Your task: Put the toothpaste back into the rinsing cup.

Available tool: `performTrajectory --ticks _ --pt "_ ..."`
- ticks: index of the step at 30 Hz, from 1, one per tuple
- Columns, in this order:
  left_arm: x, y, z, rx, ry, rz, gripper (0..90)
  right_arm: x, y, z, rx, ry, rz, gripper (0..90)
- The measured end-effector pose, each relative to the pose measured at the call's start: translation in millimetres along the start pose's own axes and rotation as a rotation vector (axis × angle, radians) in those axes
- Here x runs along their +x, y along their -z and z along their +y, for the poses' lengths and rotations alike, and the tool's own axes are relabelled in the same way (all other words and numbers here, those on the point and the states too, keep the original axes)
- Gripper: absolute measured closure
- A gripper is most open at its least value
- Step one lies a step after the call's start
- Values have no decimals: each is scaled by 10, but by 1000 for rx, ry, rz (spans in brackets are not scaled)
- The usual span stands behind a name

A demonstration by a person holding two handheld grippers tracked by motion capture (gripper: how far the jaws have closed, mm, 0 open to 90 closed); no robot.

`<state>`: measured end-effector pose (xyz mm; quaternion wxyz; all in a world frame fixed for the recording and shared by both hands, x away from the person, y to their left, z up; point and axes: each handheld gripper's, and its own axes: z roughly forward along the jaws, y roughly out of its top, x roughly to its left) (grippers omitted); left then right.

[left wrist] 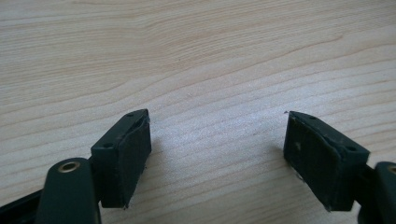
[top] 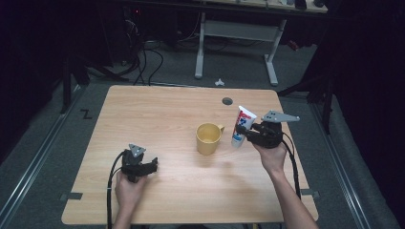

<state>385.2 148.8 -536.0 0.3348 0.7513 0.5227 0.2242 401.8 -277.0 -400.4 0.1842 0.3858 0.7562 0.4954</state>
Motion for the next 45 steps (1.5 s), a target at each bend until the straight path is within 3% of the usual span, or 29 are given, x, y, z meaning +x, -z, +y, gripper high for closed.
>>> performTrajectory --ticks 45 --pt "0 0 0 0 -1 -1 233 222 -181 307 -24 59 36 658"
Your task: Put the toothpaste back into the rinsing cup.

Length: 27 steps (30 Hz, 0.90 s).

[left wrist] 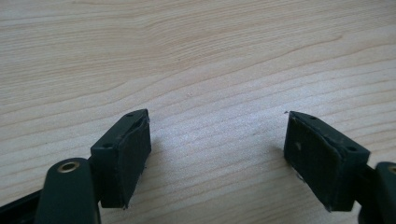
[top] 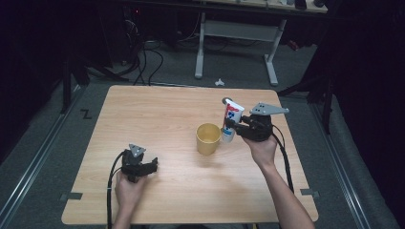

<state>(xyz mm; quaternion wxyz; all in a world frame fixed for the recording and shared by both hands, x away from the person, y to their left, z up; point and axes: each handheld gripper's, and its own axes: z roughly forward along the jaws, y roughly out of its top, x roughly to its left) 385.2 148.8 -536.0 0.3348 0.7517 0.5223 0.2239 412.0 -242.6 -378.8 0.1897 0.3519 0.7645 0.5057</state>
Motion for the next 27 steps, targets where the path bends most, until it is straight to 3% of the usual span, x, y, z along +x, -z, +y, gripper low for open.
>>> performTrajectory --ticks 27 --pt "2 0 0 -1 0 -3 233 107 -301 87 17 18 21 660"
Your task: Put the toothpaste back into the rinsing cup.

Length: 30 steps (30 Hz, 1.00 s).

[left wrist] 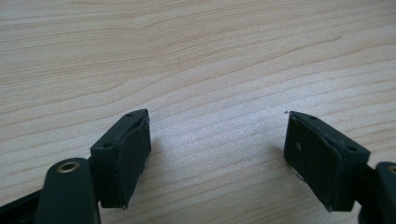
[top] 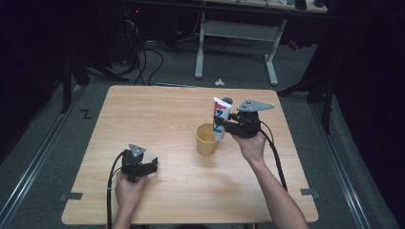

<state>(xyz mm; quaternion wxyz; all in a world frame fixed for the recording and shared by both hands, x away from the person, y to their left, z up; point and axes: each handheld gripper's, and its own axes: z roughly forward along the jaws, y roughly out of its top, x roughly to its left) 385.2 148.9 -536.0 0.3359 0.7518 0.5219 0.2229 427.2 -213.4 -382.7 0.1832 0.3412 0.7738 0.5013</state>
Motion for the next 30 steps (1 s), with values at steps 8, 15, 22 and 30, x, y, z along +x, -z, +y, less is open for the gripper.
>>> performTrajectory --ticks 8,15,22,30 --pt "0 0 0 0 -1 0 233 5 -94 -7 13 4 0 660" --pt "-1 0 0 0 -1 1 234 26 -184 -1 12 7 7 660" --pt "-1 0 0 0 -1 1 234 23 -289 -28 31 7 5 660" --pt "0 1 0 2 -1 0 234 25 -378 -59 49 11 2 660"
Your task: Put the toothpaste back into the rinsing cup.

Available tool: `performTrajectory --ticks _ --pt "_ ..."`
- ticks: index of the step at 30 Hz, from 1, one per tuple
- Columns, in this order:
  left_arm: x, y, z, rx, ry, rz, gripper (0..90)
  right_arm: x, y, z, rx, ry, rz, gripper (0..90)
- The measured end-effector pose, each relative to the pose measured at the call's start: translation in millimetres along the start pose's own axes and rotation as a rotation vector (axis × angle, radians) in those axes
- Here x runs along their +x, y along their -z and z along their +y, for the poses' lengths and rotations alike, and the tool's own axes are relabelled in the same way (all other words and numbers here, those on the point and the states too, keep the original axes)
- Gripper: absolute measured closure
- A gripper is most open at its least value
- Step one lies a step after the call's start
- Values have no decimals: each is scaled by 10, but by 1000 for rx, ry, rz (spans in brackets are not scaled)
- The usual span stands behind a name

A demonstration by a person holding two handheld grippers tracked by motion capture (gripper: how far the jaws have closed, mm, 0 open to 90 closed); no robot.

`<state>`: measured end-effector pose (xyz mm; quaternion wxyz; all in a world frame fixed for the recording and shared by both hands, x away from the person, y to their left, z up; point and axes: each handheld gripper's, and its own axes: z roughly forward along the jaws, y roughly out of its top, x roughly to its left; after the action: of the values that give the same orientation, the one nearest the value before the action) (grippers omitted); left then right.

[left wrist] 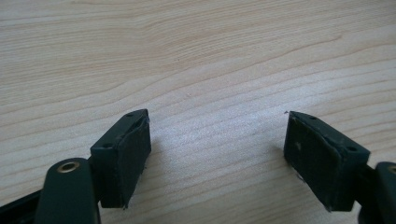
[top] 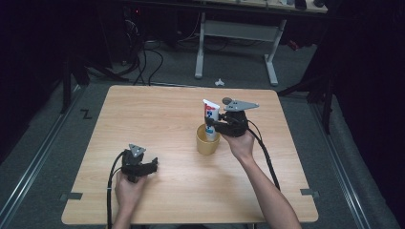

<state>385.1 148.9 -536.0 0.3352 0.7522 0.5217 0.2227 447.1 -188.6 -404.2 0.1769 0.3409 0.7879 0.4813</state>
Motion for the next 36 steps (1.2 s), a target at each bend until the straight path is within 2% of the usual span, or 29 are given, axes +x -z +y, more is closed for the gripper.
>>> performTrajectory --ticks 12,20,36 --pt "0 -1 0 -1 0 1 234 10 -113 -50 31 8 -6 661" --pt "-1 -1 0 -1 -1 1 234 -20 -169 -116 45 -14 -5 662" --pt "-1 -3 0 -2 -1 1 234 -22 -208 -165 64 -17 -3 661"
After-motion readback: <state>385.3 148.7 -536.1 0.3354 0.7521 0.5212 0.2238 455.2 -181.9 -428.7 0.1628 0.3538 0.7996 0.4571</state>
